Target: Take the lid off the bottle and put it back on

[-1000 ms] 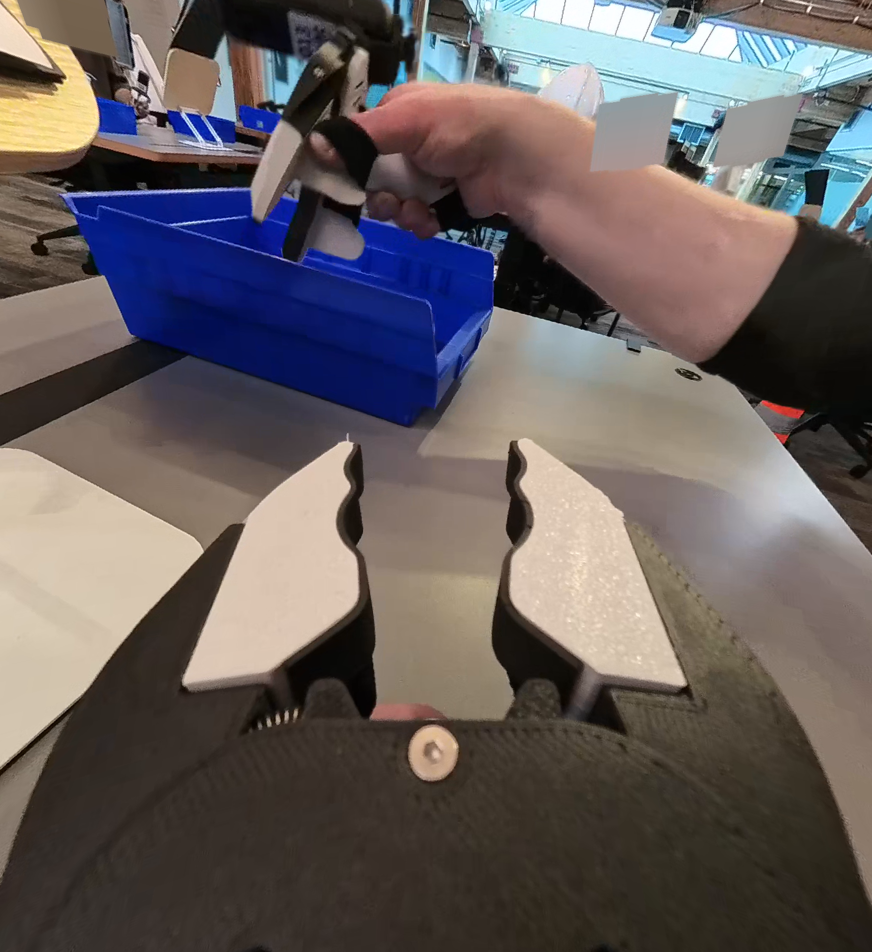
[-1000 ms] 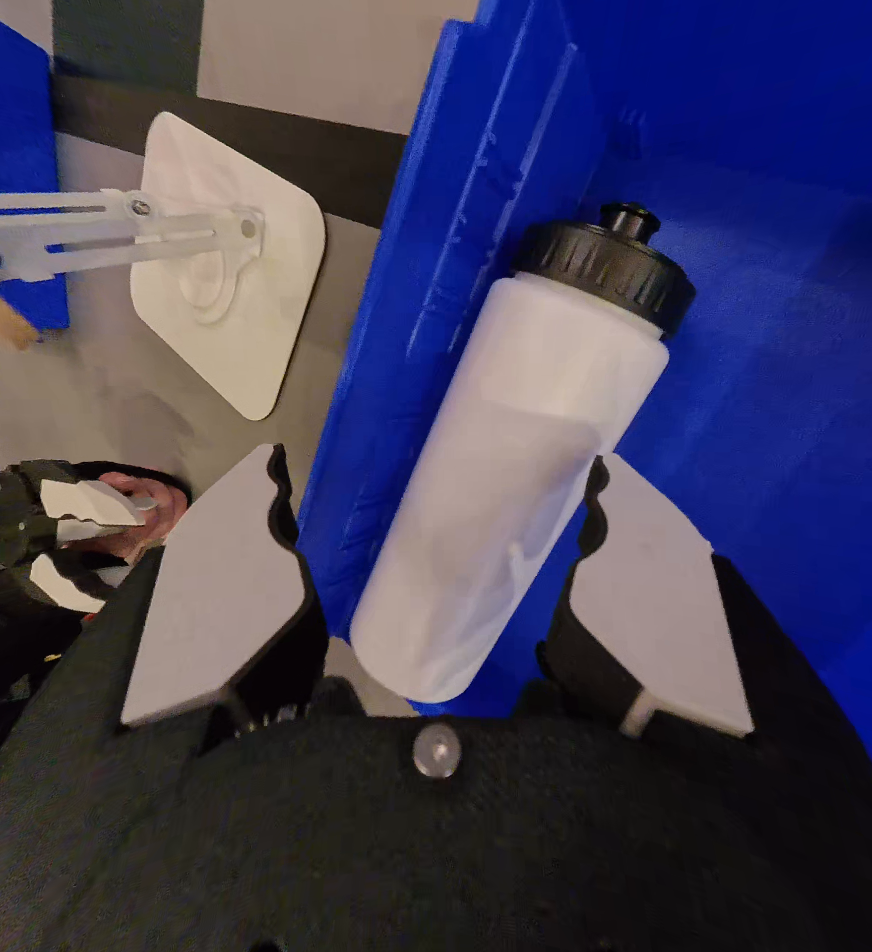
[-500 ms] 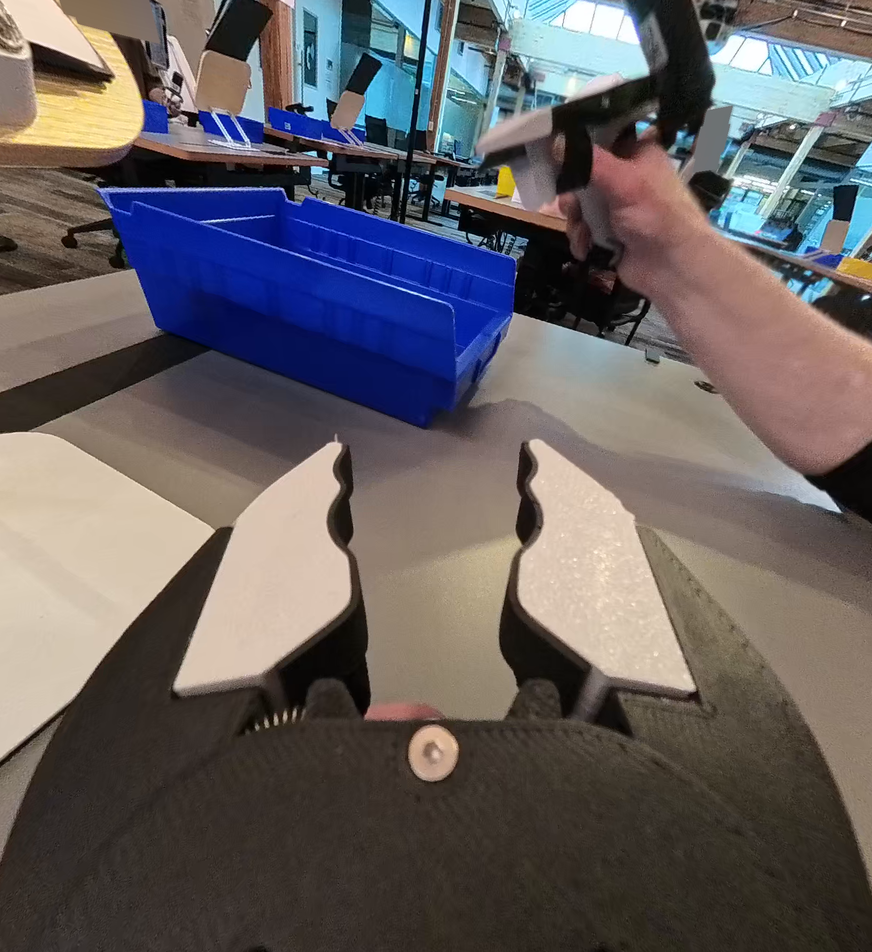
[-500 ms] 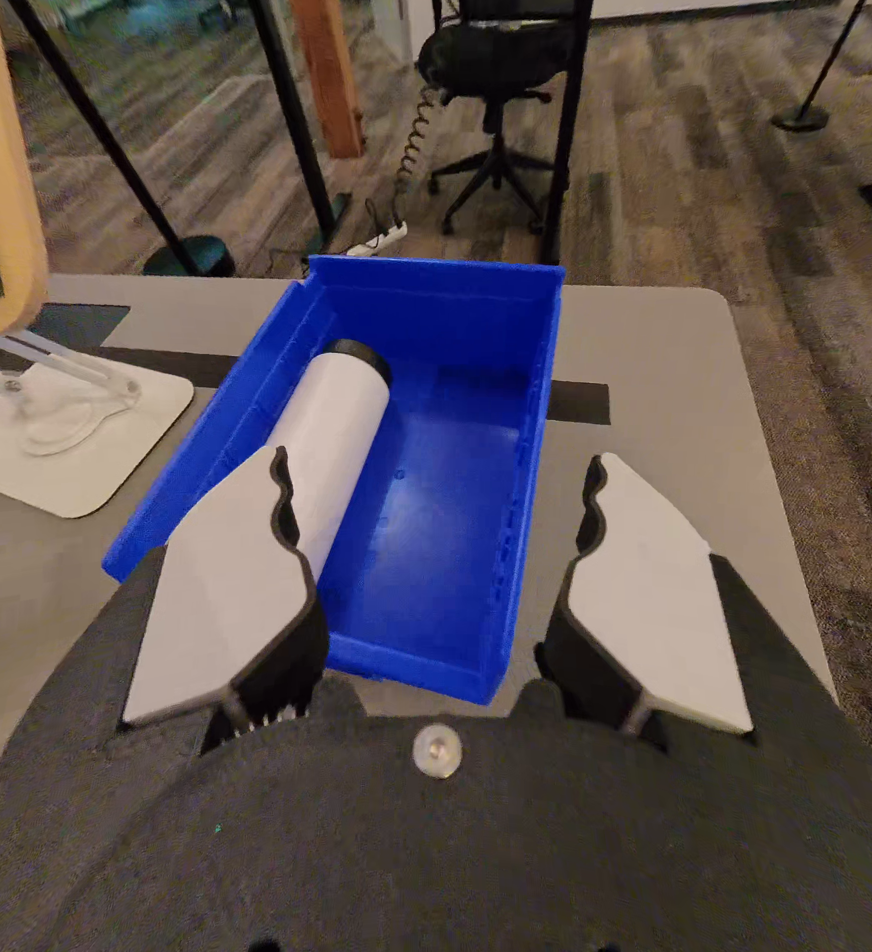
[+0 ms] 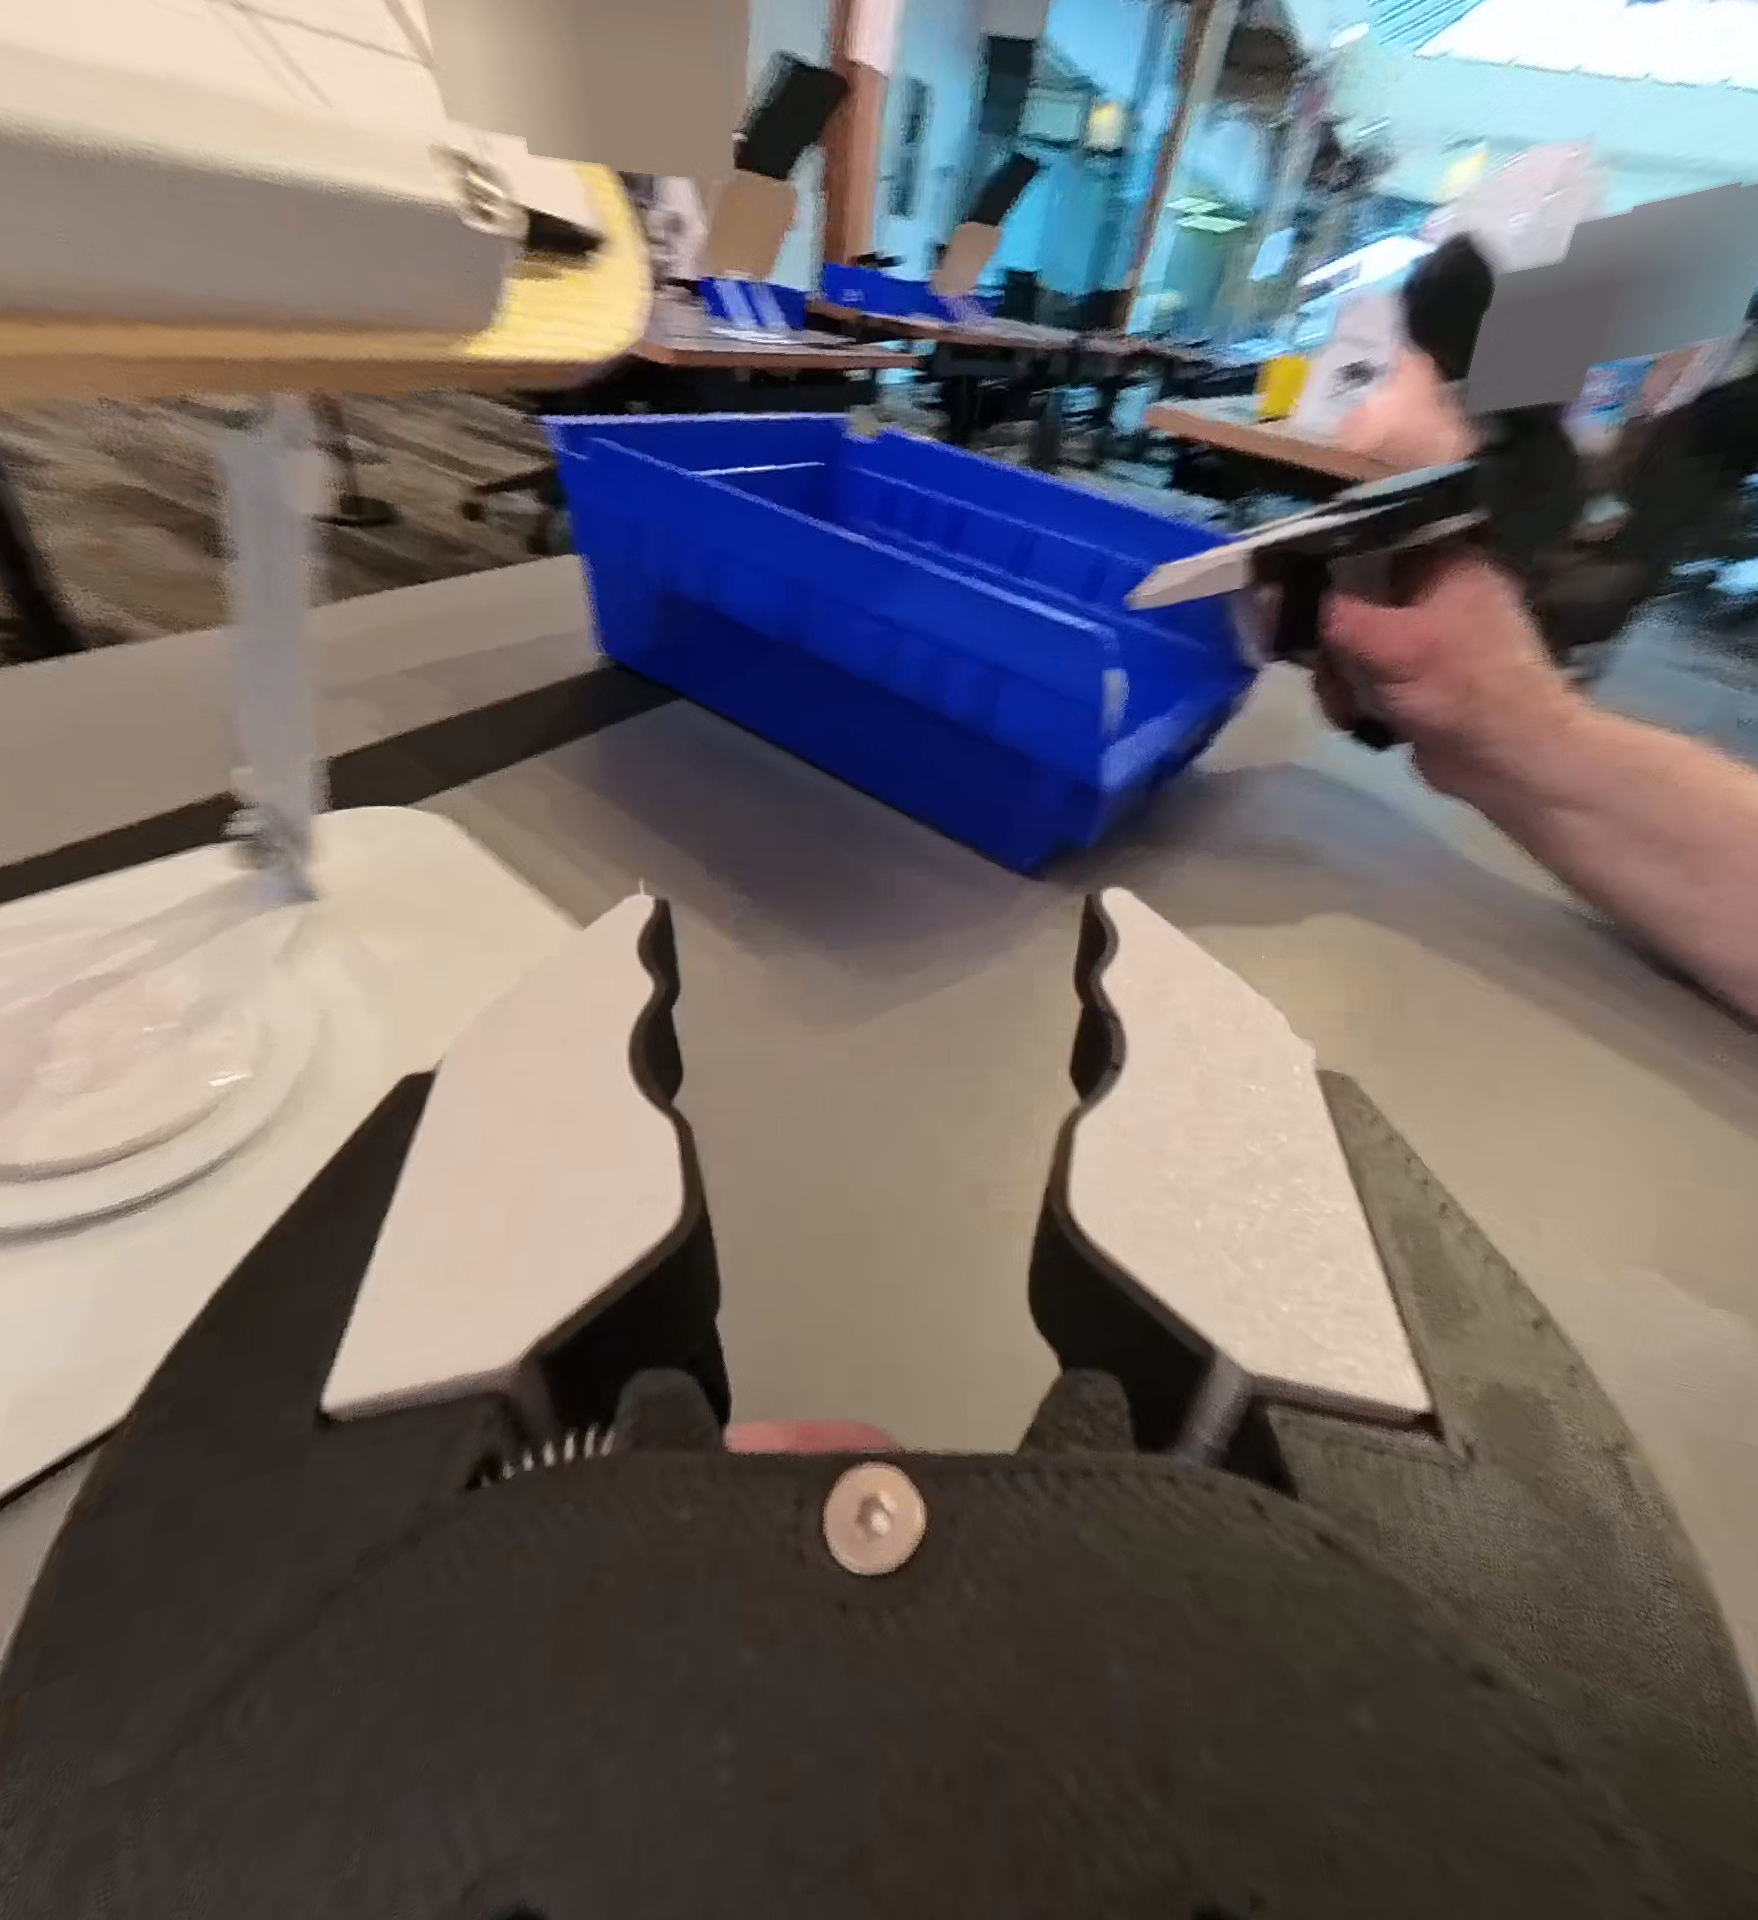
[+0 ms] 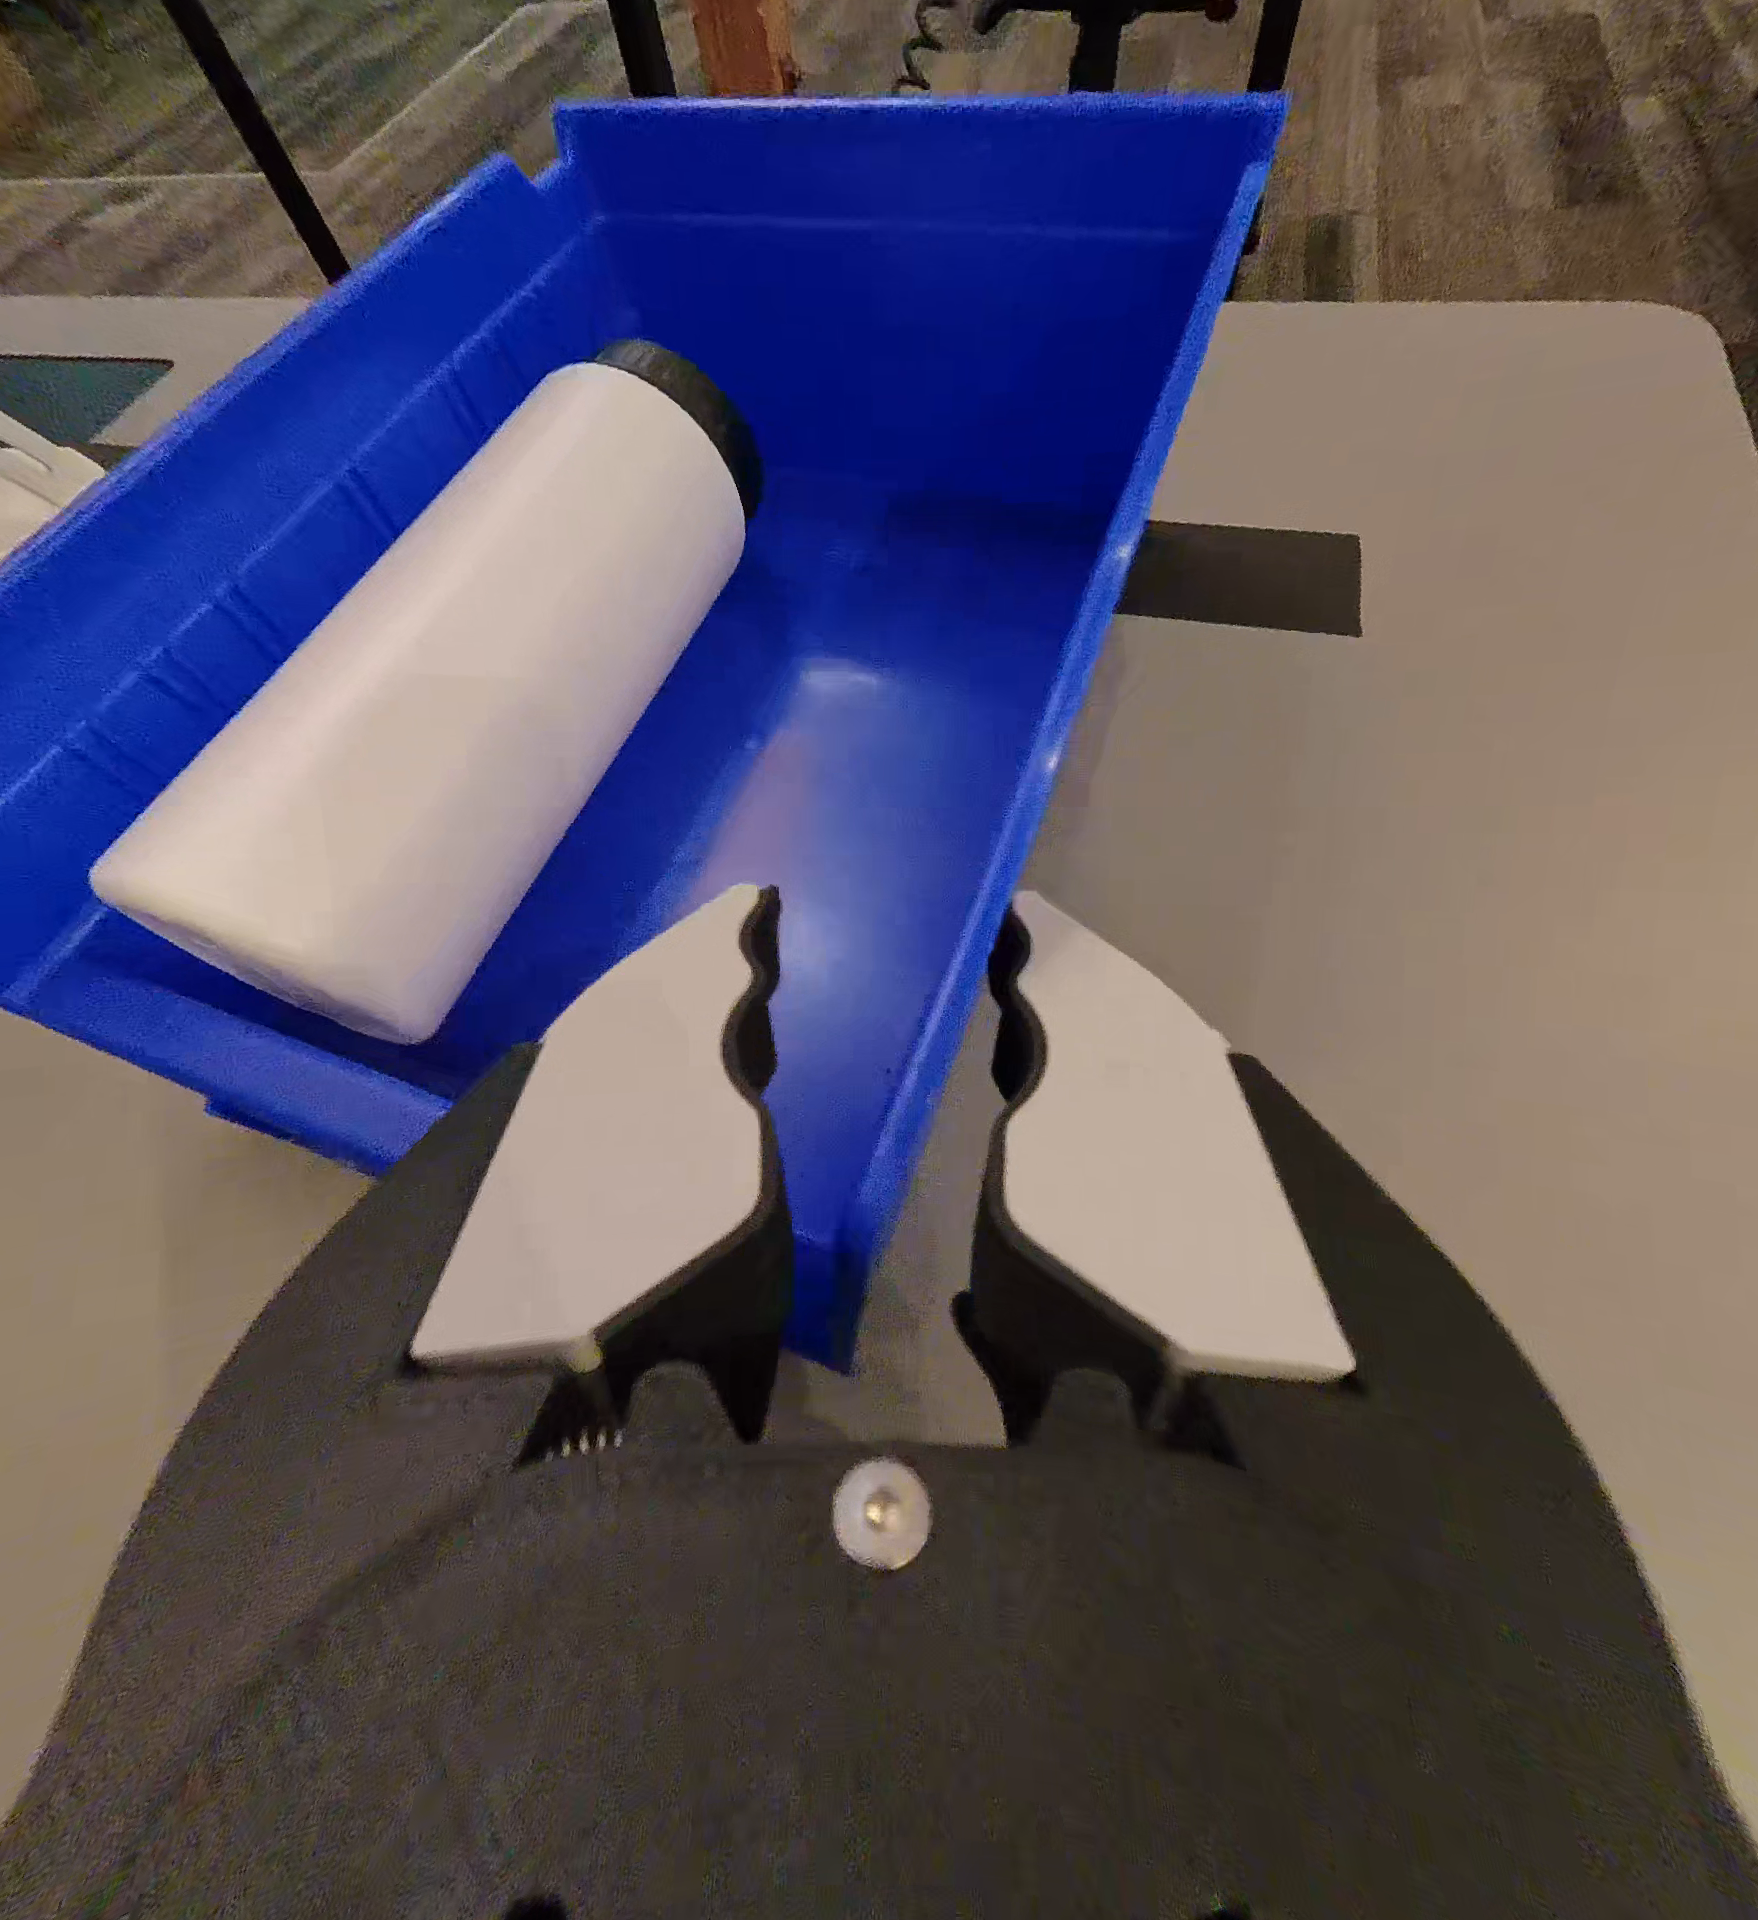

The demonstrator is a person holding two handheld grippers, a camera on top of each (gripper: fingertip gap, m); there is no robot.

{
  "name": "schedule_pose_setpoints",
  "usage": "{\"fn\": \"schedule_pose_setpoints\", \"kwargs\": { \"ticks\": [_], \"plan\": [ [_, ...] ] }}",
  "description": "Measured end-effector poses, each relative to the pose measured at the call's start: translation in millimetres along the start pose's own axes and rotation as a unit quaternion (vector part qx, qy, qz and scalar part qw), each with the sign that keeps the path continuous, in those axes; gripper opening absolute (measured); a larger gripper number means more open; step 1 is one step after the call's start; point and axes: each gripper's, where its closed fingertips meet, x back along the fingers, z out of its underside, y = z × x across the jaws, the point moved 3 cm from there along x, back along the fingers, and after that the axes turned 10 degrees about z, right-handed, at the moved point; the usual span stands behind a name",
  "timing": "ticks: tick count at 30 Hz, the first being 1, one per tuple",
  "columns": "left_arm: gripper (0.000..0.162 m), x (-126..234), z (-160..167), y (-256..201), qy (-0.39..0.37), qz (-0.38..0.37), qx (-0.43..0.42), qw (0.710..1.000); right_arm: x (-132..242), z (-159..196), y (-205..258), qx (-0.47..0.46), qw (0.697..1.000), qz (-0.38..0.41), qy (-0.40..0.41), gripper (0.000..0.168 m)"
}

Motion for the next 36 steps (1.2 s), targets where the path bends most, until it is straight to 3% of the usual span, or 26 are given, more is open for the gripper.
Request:
{"fn": "schedule_pose_setpoints", "kwargs": {
  "ticks": [1,5,7,10,12,13,15,17,19,21,23,26,28,29,31,36],
  "plan": [
    [0.073,10,-2,7,0.003,-0.038,-0.02,0.999,0,2,-2,0.004,1.0,0.0,-0.002,0.031],
    [0.077,86,-29,37,-0.018,-0.193,-0.078,0.978,2,1,-3,0.008,1.0,0.003,-0.002,0.032],
    [0.077,145,-47,56,-0.03,-0.281,-0.093,0.955,3,1,-4,0.007,1.0,0.013,0.002,0.03],
    [0.053,238,-66,77,-0.037,-0.372,-0.096,0.923,3,1,-7,0.02,0.999,0.031,0.012,0.025],
    [0.051,303,-70,96,-0.023,-0.456,-0.086,0.885,3,1,-11,0.023,0.999,0.039,0.015,0.021],
    [0.053,333,-67,106,-0.009,-0.495,-0.077,0.866,2,2,-13,0.022,0.999,0.041,0.016,0.02],
    [0.073,385,-54,125,0.025,-0.548,-0.04,0.835,1,3,-16,0.026,0.998,0.047,0.019,0.014],
    [0.087,414,-32,142,0.055,-0.548,0.014,0.834,1,4,-18,0.036,0.998,0.051,0.024,0.008],
    [0.108,436,-7,159,0.081,-0.549,0.083,0.828,1,6,-17,0.044,0.998,0.041,0.029,0.006],
    [0.105,451,12,171,0.091,-0.556,0.114,0.819,2,7,-17,0.041,0.998,0.031,0.031,0.006],
    [0.092,458,24,179,0.098,-0.555,0.124,0.817,3,8,-16,0.045,0.998,0.026,0.032,0.006],
    [0.062,453,35,187,0.092,-0.515,0.15,0.839,4,9,-16,0.05,0.998,0.021,0.033,0.007],
    [0.016,454,35,187,0.087,-0.484,0.155,0.857,4,9,-15,0.047,0.998,0.016,0.032,0.007],
    [0.007,453,36,188,0.079,-0.461,0.163,0.869,4,10,-15,0.048,0.998,0.014,0.033,0.007],
    [0.008,454,36,189,0.067,-0.452,0.165,0.874,5,10,-15,0.049,0.998,0.012,0.035,0.007],
    [0.007,459,38,178,0.125,-0.437,0.132,0.881,8,13,-14,0.049,0.998,-0.001,0.039,0.007]
  ]
}}
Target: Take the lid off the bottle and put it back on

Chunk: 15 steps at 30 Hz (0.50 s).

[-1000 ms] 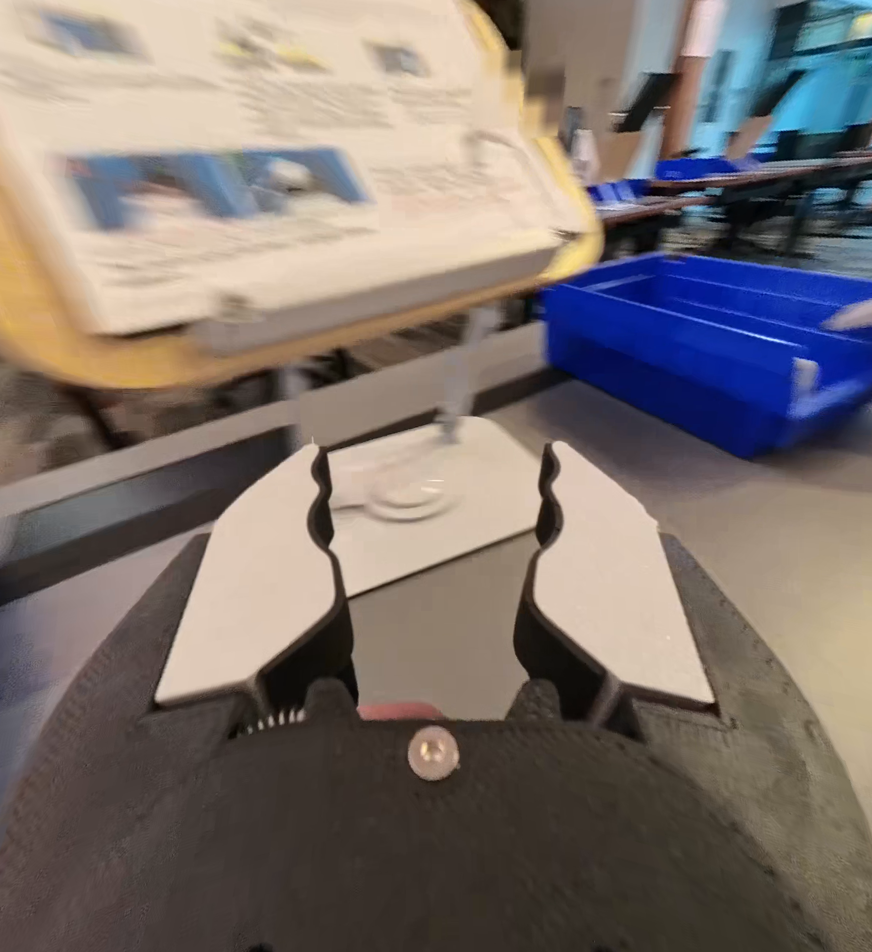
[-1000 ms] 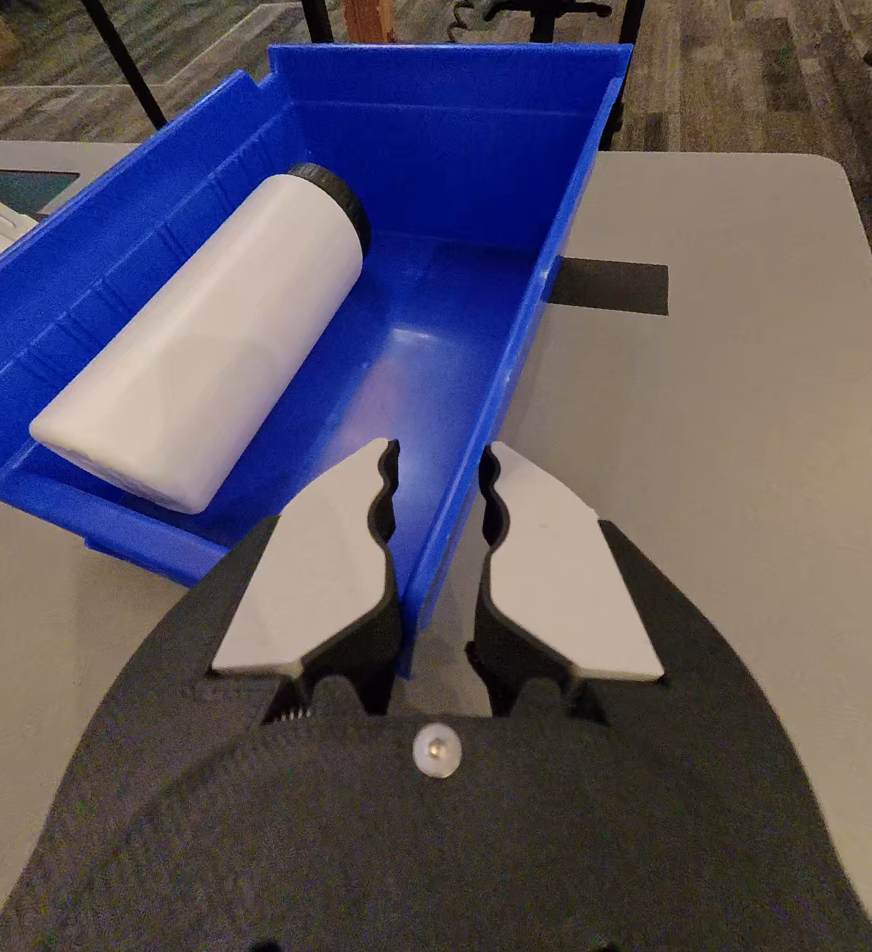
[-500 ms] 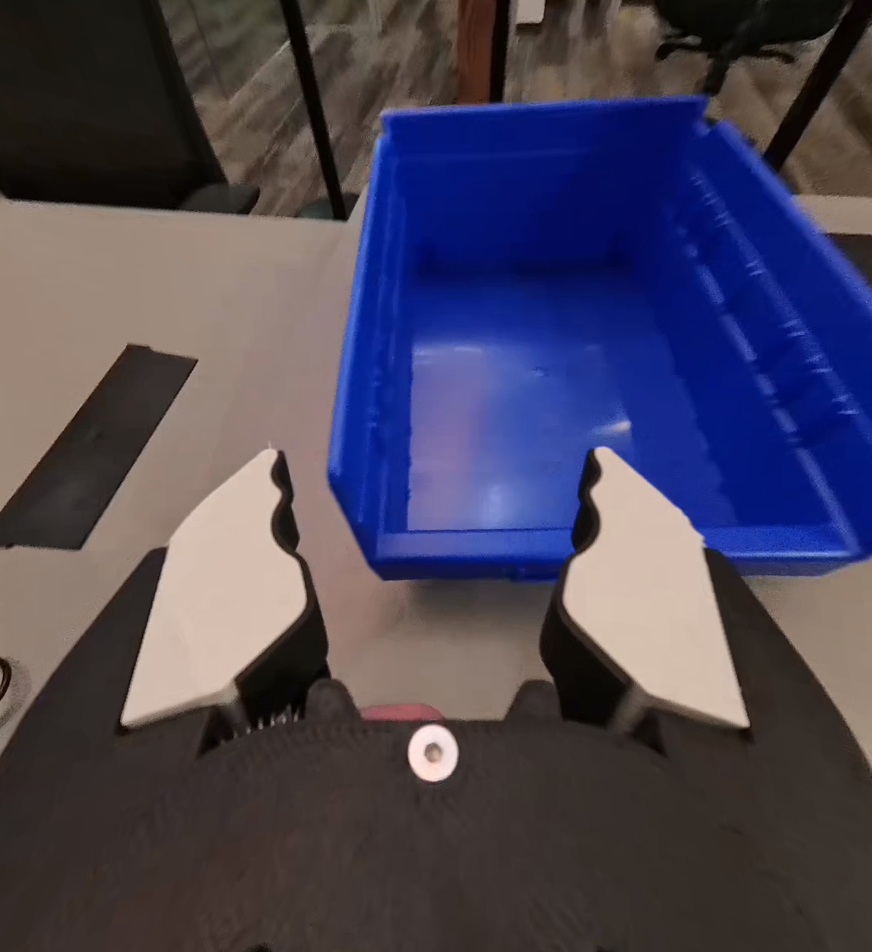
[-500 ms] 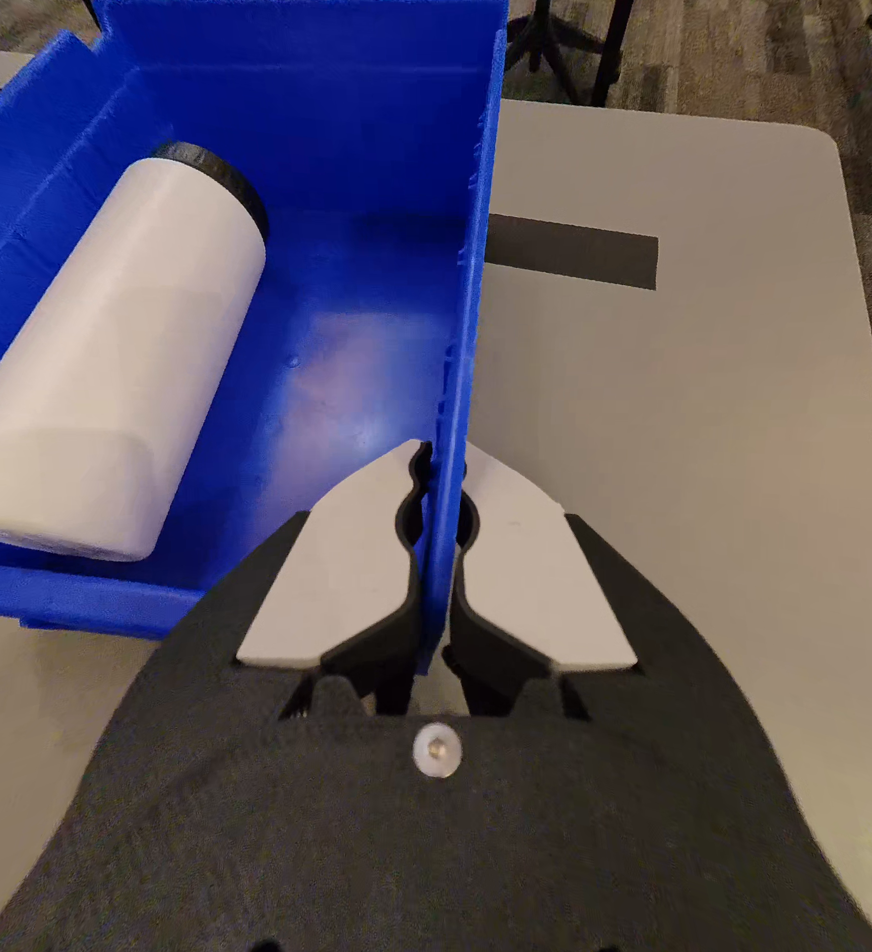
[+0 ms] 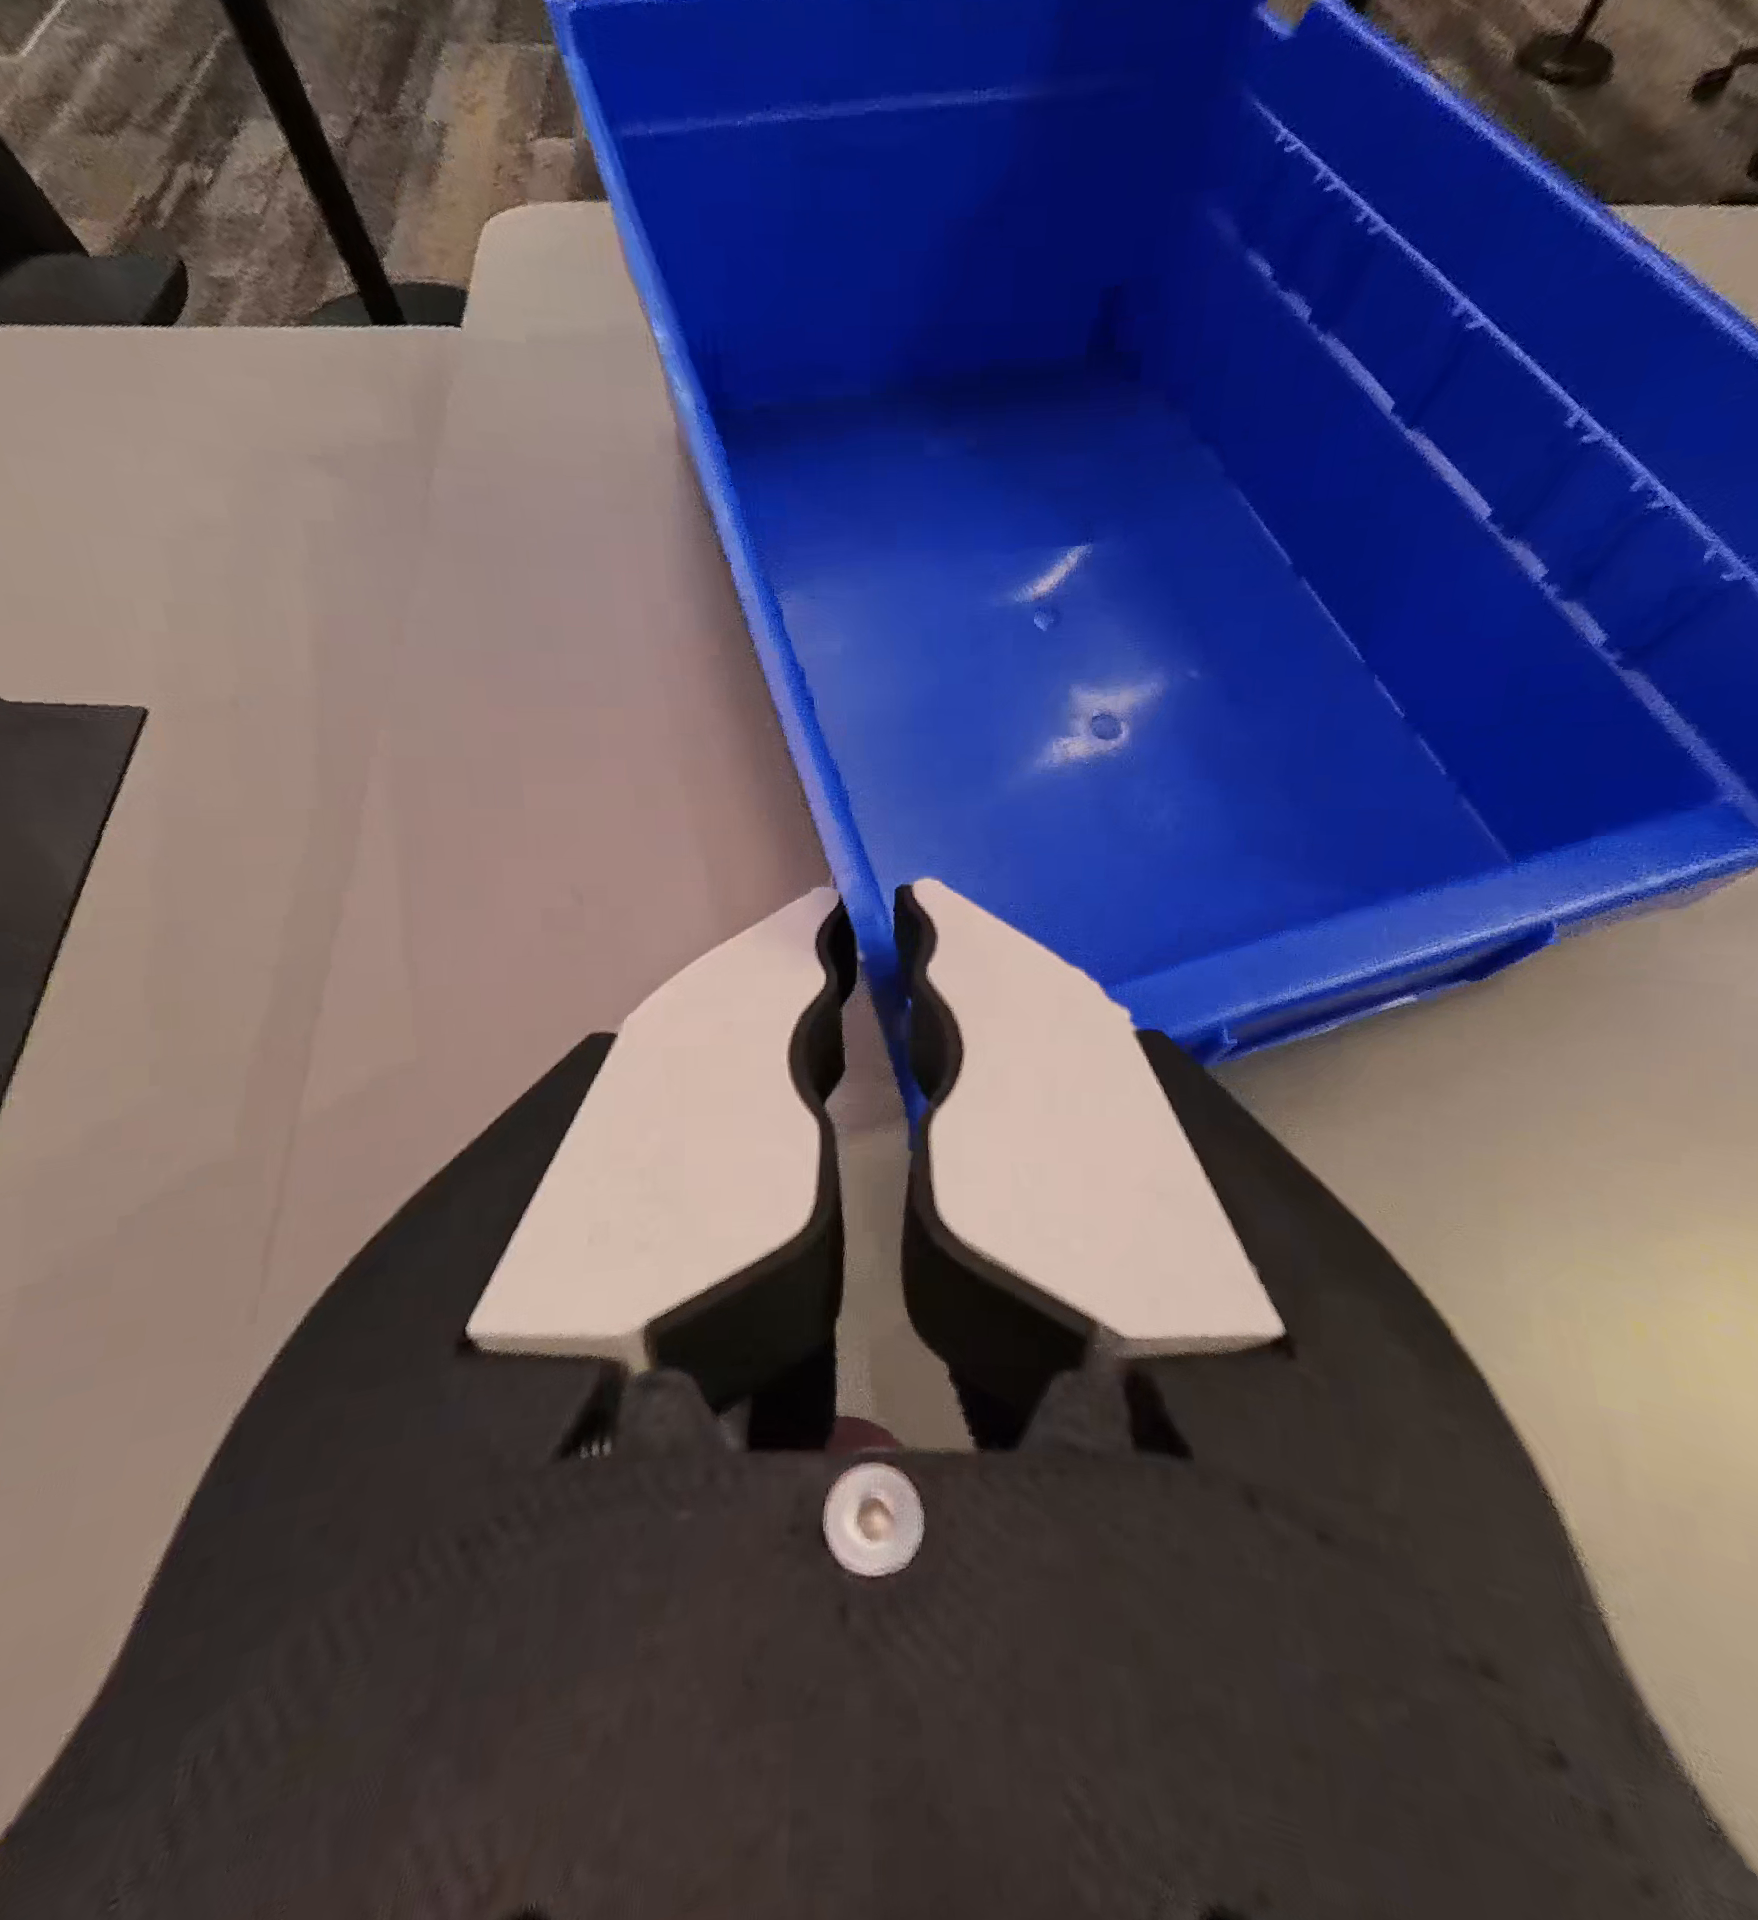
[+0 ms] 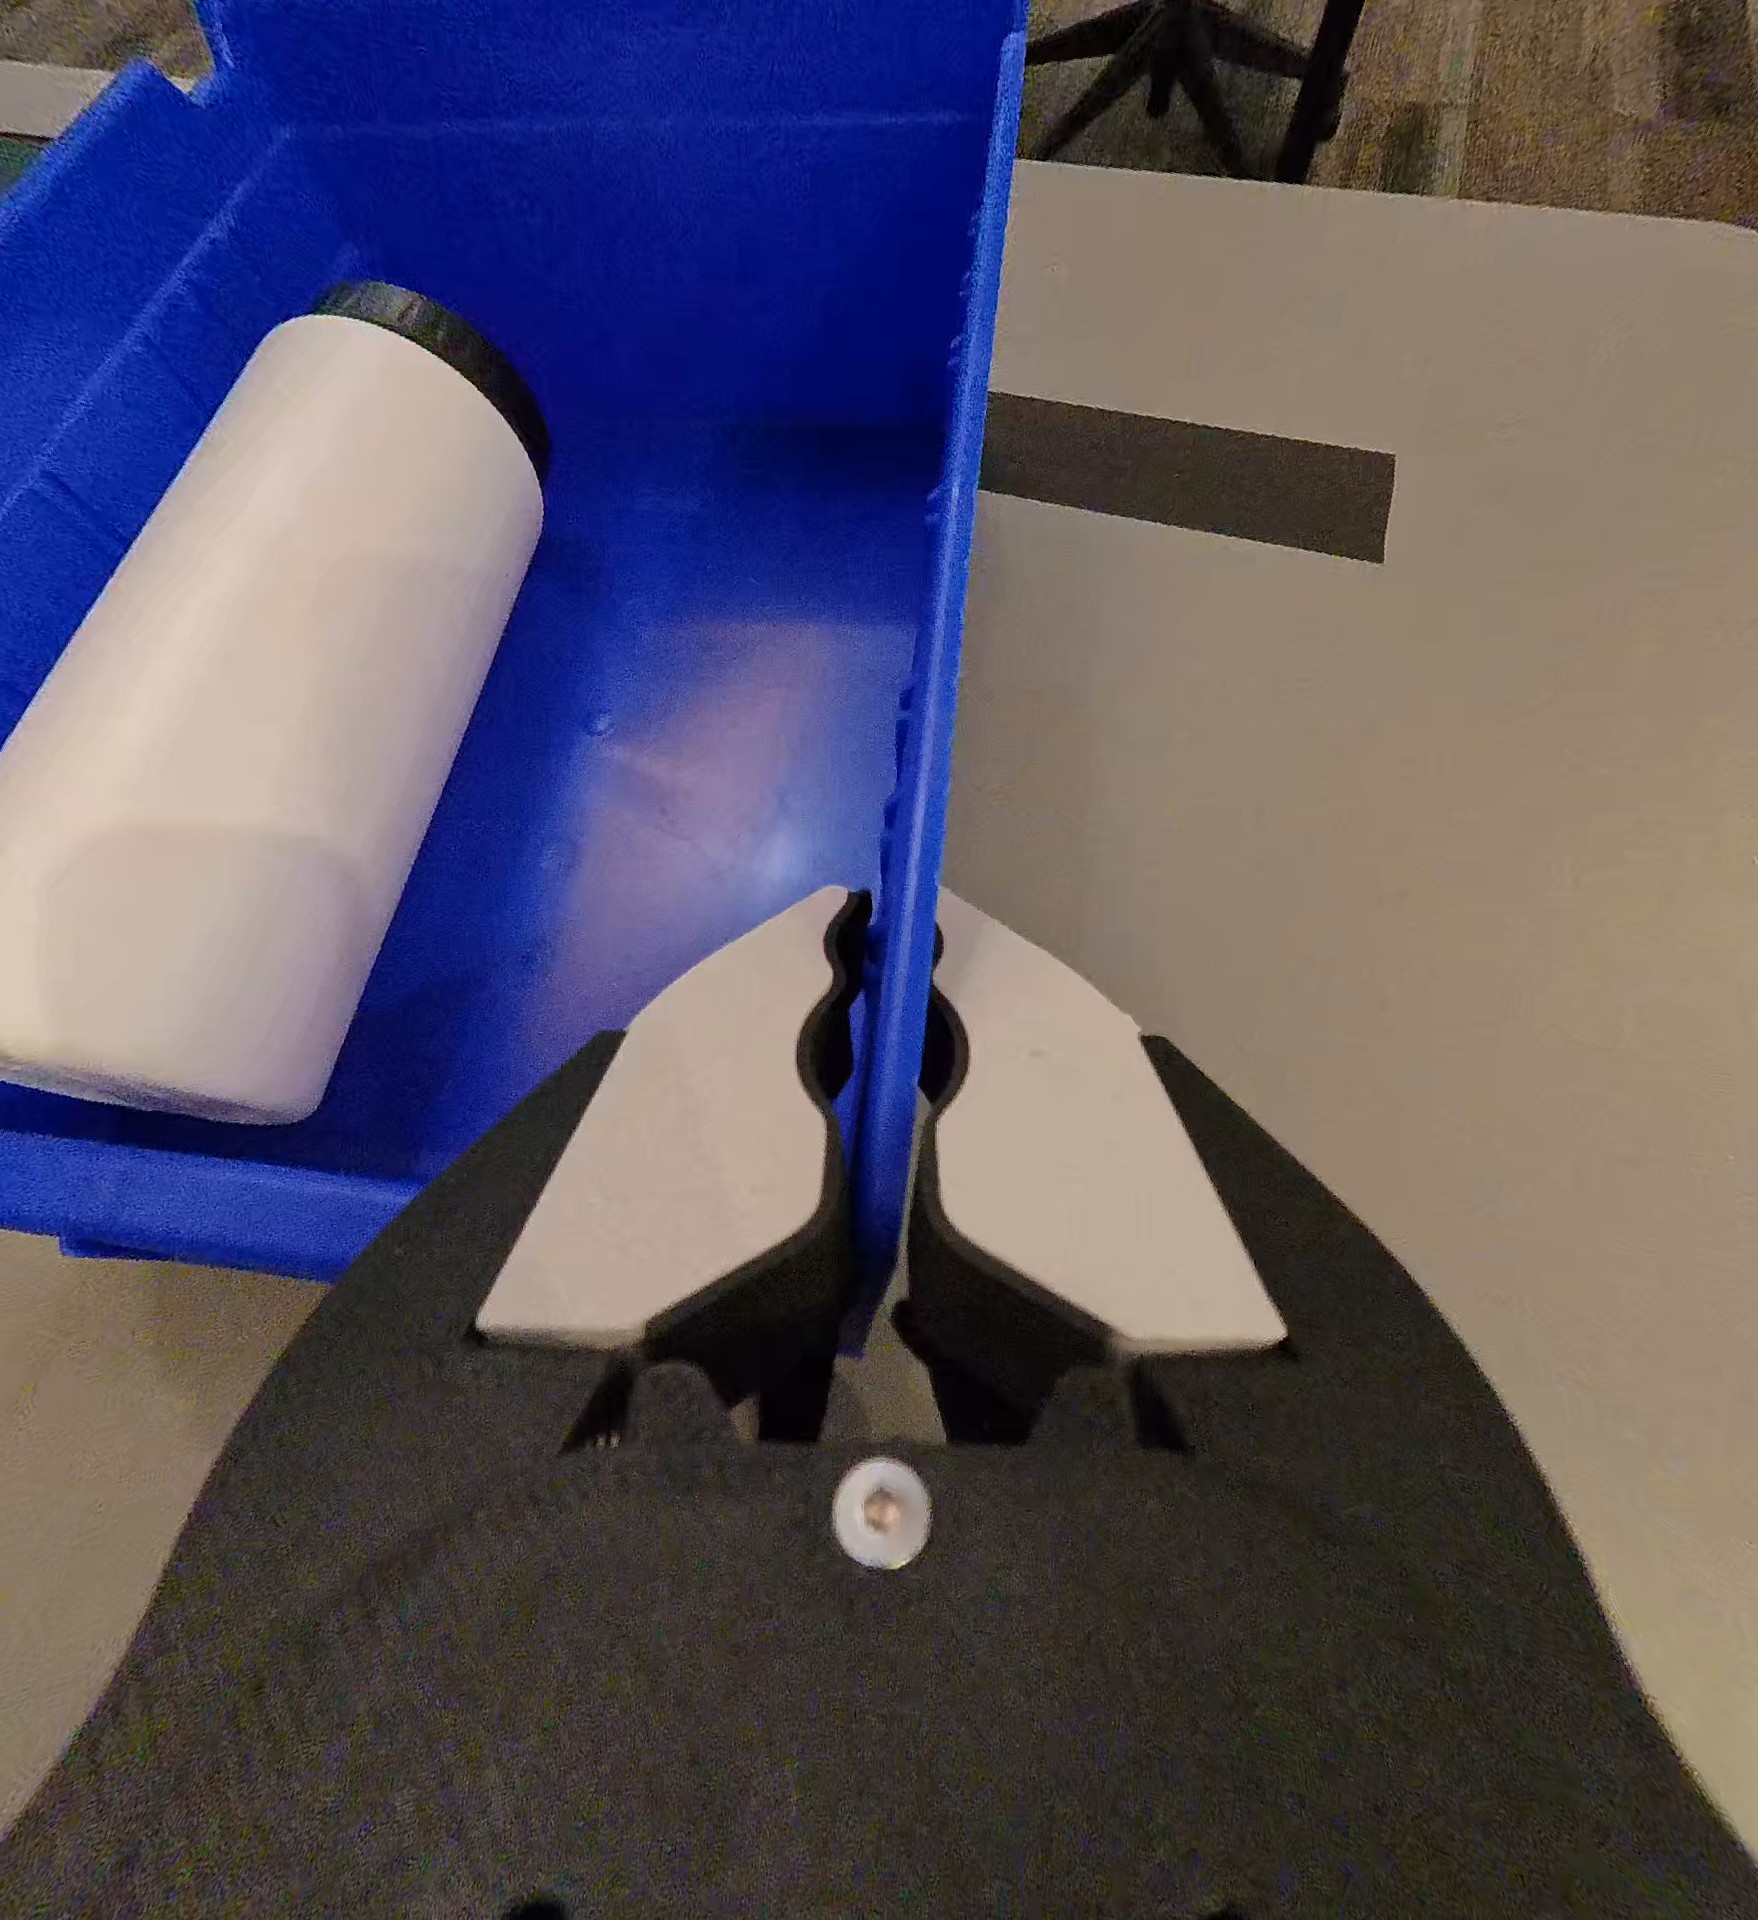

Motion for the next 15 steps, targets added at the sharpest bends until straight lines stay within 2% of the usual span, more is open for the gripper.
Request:
{"fn": "schedule_pose_setpoints", "kwargs": {
  "ticks": [5,7,15],
  "plan": [
    [0.008,26,16,-2,0.003,0.059,-0.039,0.997,9,7,5,-0.015,0.999,-0.032,0.007,0.006],
    [0.009,40,26,-9,0.015,0.104,-0.071,0.992,15,11,9,-0.014,0.999,-0.052,0.005,0.006],
    [0.005,104,70,-41,0.073,0.233,-0.112,0.963,37,26,30,0.008,0.992,-0.13,0.005,0.007]
  ]
}}
